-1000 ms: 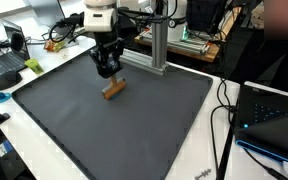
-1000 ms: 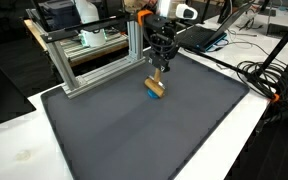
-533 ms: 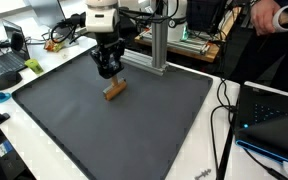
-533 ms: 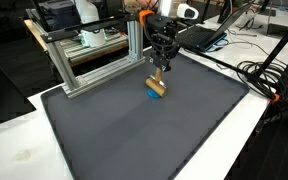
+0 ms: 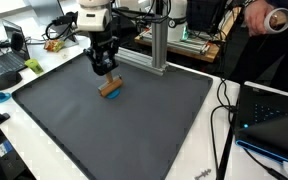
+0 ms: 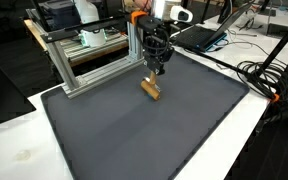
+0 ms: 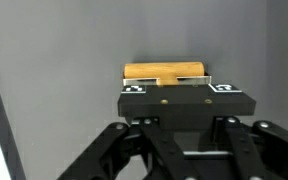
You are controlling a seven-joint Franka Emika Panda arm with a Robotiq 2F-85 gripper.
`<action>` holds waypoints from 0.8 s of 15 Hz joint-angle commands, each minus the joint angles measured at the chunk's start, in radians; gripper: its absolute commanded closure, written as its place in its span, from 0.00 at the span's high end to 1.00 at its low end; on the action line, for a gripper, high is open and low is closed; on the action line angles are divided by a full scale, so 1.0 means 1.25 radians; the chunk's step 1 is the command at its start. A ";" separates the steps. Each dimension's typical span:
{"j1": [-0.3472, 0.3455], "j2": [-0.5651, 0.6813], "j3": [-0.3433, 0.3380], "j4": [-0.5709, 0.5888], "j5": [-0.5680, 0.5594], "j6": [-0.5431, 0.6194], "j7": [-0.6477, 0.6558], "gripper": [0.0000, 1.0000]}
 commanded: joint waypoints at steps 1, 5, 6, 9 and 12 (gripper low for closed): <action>-0.007 0.034 -0.010 -0.010 -0.023 -0.006 0.006 0.22; -0.003 0.036 -0.013 -0.008 -0.033 -0.006 0.011 0.22; -0.003 0.037 -0.014 -0.007 -0.037 -0.007 0.013 0.22; -0.003 0.037 -0.013 -0.007 -0.037 -0.006 0.012 0.22; 0.000 0.038 -0.004 0.000 -0.028 -0.005 0.007 0.22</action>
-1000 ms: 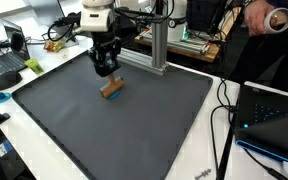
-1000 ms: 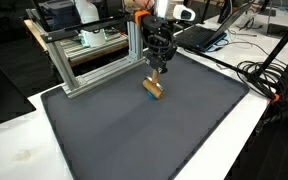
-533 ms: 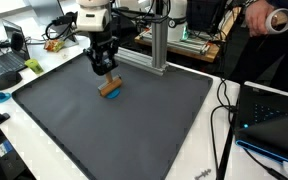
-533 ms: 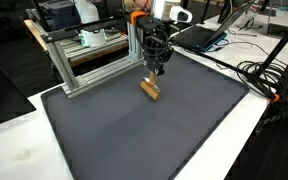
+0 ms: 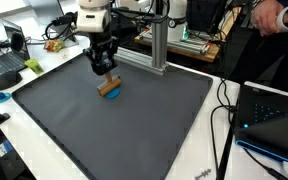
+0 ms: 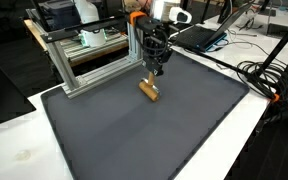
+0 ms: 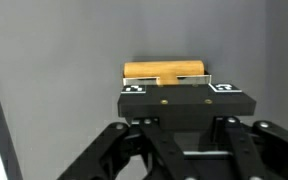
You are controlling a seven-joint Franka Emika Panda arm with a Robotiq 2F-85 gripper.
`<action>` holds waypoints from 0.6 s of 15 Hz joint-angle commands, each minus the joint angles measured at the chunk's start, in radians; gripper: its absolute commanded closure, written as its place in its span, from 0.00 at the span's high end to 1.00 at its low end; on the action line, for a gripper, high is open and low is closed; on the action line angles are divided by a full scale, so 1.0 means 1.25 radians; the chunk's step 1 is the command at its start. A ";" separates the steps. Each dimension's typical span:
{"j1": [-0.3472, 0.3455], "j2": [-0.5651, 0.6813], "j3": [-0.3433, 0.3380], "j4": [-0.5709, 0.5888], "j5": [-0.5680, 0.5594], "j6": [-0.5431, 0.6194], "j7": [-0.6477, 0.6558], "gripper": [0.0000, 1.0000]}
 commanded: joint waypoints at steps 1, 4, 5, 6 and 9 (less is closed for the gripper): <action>-0.002 0.035 0.010 0.004 0.002 -0.005 -0.005 0.22; 0.003 0.037 0.027 0.014 0.019 -0.006 -0.014 0.22; 0.005 0.037 0.029 0.015 0.017 -0.005 -0.013 0.22; 0.006 0.038 0.032 0.016 0.019 -0.006 -0.014 0.22; 0.007 0.041 0.041 0.020 0.022 -0.009 -0.016 0.22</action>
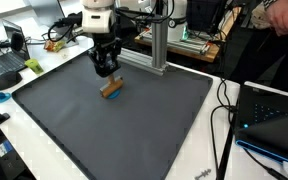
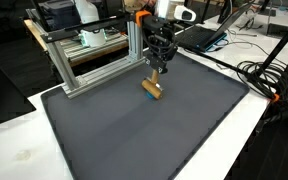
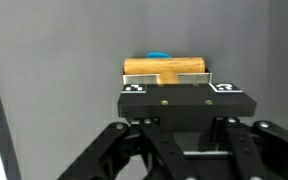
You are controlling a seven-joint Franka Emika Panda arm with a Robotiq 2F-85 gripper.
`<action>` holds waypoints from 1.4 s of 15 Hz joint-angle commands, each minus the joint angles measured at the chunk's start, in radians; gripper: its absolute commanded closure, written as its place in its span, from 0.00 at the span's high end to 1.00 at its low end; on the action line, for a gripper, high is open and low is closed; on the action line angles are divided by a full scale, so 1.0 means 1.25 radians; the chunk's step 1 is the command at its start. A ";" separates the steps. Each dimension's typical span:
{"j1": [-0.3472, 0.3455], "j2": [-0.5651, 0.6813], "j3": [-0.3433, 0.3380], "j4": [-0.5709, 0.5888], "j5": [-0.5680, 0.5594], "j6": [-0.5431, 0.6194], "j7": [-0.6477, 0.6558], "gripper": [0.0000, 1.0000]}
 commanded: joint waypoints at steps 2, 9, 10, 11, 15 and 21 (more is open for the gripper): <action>0.003 0.041 0.022 0.016 0.023 -0.006 -0.016 0.22; 0.007 0.045 0.034 0.016 0.024 -0.003 -0.016 0.22; 0.007 0.045 0.034 0.016 0.023 -0.003 -0.015 0.22; 0.008 0.045 0.033 0.015 0.019 -0.004 -0.013 0.22; 0.004 0.033 0.009 0.003 -0.017 -0.009 0.001 0.22; 0.000 0.032 -0.021 -0.008 -0.058 0.008 -0.001 0.22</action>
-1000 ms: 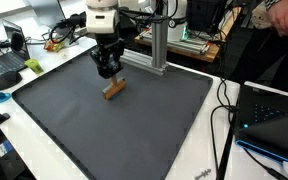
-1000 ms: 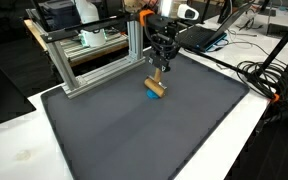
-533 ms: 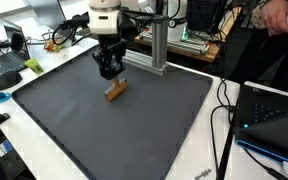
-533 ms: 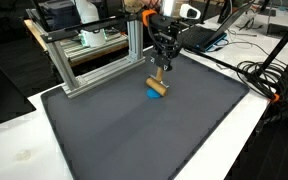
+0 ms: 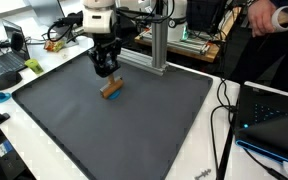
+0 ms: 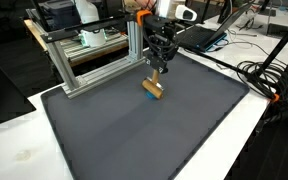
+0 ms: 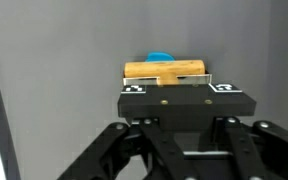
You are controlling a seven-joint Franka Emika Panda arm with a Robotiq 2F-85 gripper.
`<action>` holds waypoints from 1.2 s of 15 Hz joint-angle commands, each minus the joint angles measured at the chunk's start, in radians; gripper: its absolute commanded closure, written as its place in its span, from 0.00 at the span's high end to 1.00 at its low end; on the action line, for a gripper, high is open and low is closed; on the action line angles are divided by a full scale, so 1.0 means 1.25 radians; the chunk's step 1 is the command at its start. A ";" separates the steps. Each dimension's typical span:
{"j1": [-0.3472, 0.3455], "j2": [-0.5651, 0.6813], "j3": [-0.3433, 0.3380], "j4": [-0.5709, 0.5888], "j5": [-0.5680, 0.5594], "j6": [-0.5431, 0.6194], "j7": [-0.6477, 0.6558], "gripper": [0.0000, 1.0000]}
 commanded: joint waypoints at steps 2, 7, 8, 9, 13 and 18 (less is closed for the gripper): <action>-0.002 0.037 -0.028 -0.010 -0.069 0.012 -0.001 0.22; -0.006 0.040 -0.033 -0.004 -0.079 -0.001 0.007 0.22; -0.009 0.027 -0.032 -0.003 -0.066 -0.012 0.012 0.22; -0.016 0.012 -0.028 0.001 -0.041 -0.035 0.012 0.22; -0.045 -0.070 -0.030 -0.002 0.053 -0.138 0.056 0.22; -0.066 -0.176 -0.048 -0.003 0.176 -0.228 0.150 0.22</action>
